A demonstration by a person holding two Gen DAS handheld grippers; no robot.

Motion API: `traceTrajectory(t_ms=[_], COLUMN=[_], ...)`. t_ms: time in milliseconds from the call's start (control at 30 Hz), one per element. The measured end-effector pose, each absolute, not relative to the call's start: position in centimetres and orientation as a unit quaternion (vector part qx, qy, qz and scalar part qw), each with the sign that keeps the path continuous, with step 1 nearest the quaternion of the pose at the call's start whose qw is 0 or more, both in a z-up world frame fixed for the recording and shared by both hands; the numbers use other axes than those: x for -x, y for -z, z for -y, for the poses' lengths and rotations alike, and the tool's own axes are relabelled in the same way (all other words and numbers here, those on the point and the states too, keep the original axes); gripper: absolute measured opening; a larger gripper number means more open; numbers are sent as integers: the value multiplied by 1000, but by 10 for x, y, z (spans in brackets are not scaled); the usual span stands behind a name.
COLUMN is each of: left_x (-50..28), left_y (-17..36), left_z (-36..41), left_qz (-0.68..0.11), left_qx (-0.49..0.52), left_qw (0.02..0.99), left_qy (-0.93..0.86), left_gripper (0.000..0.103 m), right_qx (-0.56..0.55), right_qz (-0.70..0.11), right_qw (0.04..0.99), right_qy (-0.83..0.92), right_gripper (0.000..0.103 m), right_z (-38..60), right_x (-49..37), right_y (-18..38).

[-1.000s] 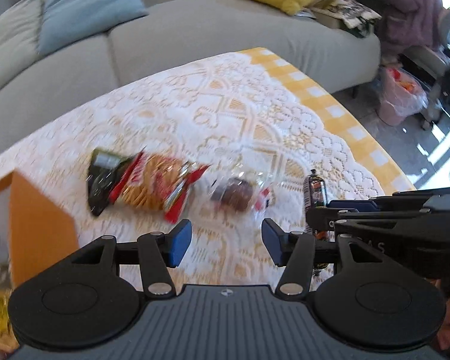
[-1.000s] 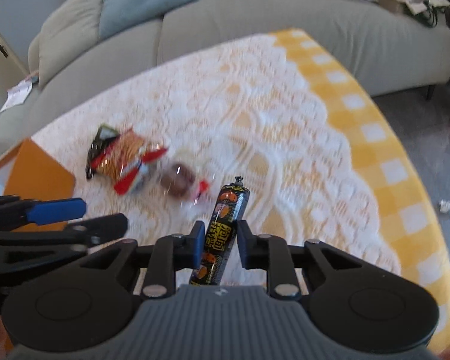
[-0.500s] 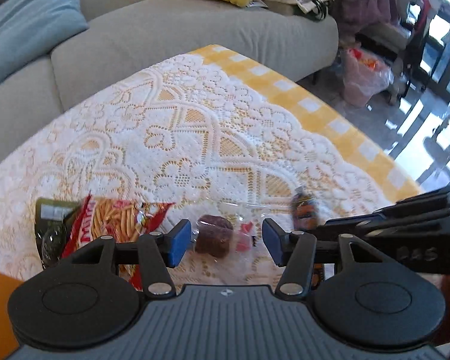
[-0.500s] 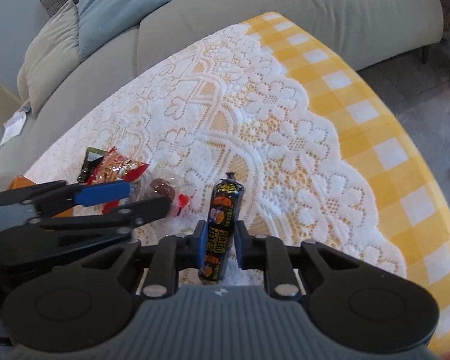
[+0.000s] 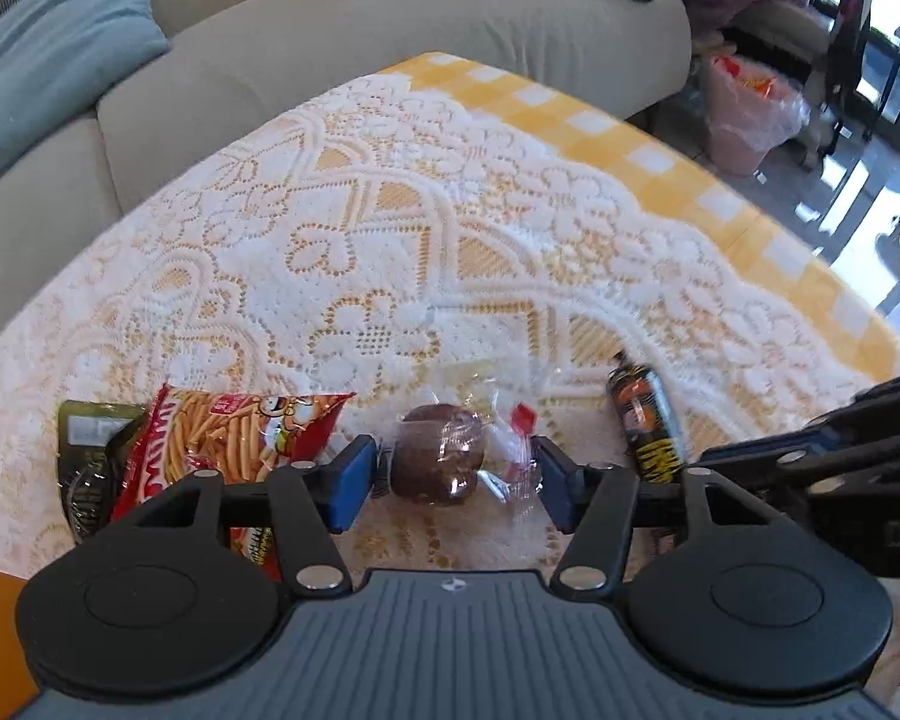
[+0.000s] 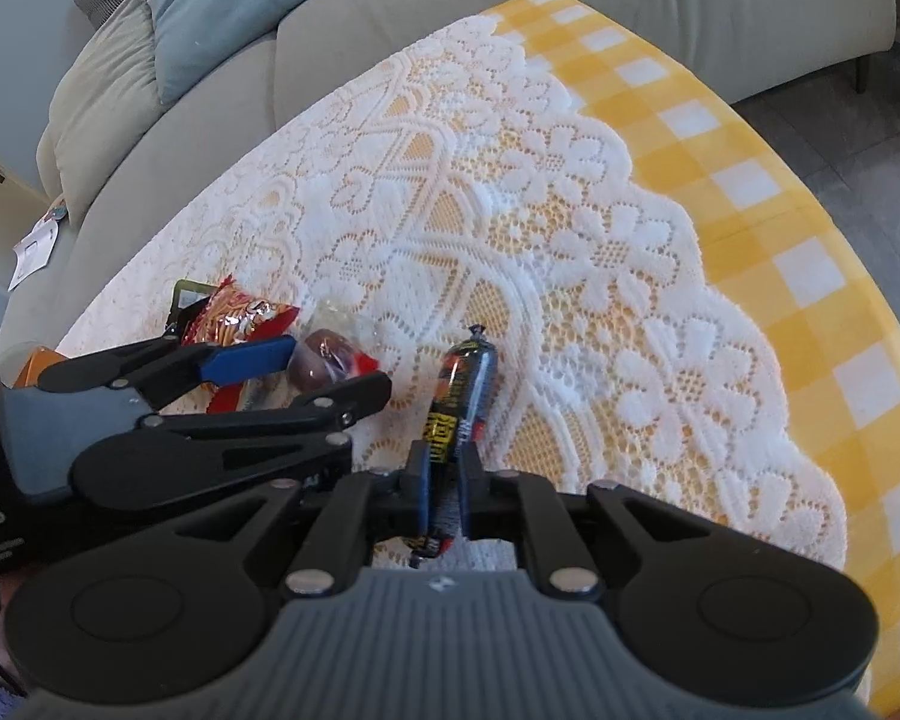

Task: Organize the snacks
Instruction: 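Lift the sausage stick and chocolate ball and carry both over the box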

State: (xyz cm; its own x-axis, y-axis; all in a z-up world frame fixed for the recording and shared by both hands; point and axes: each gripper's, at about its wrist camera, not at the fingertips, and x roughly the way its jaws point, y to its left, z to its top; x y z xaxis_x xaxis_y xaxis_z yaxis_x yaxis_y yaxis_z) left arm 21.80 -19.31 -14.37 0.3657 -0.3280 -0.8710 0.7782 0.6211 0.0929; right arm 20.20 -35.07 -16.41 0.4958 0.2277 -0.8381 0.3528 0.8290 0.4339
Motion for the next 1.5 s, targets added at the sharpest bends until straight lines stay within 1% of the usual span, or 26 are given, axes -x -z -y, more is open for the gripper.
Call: traceTrajectory(t_ms=[33,167,300,433,467,500,567,700,867,900,1033,1267,1500], left_x=[-217,-213,-210,-201,-199,-196,-192,-182,-174,-172,-160,-142,-130], left_y=[144,138,123,103,100,96,91,84,80,78,66,38,7], left_z=[193,189,181,162,159,153,146,133,119,117,105,75,29], left_qz=[-438,-430,-429,-436,-440,-444,-444,-450,-464,-465,-459,-450,-414], left_qx=[-255,-240,-232,-198,-193,-185,-174,-162,-148,-148,-141,-103,-61], left_qw=[787,803,820,832,834,836,840,845,845,846,853,867,897], left_qy=[352,336,300,279,272,264,260,241,220,215,207,188,142], left_gripper=[62,56,55,55,55,55,55,55,55,55,55,55,55], right_qx=[-291,-288,-286,-274,-268,-262,-248,-195,-173,-170,-150,-156,-145], right_qz=[-500,-496,-490,-482,-480,-478,-474,-481,-481,-481,-481,-450,-396], right_qw=[815,818,822,832,835,838,845,855,859,860,864,879,903], right_qy=[38,37,34,23,19,15,11,19,15,15,15,-5,-78], right_gripper=[9,10,10,12,16,23,28,28,29,26,23,21,20], right_z=[351,351,351,344,342,339,333,319,312,310,304,302,271], right_x=[-202,-203,-202,-203,-204,-204,-205,-210,-217,-217,-216,-205,-171], right_y=[164,164,163,161,161,161,161,165,173,174,170,142,103])
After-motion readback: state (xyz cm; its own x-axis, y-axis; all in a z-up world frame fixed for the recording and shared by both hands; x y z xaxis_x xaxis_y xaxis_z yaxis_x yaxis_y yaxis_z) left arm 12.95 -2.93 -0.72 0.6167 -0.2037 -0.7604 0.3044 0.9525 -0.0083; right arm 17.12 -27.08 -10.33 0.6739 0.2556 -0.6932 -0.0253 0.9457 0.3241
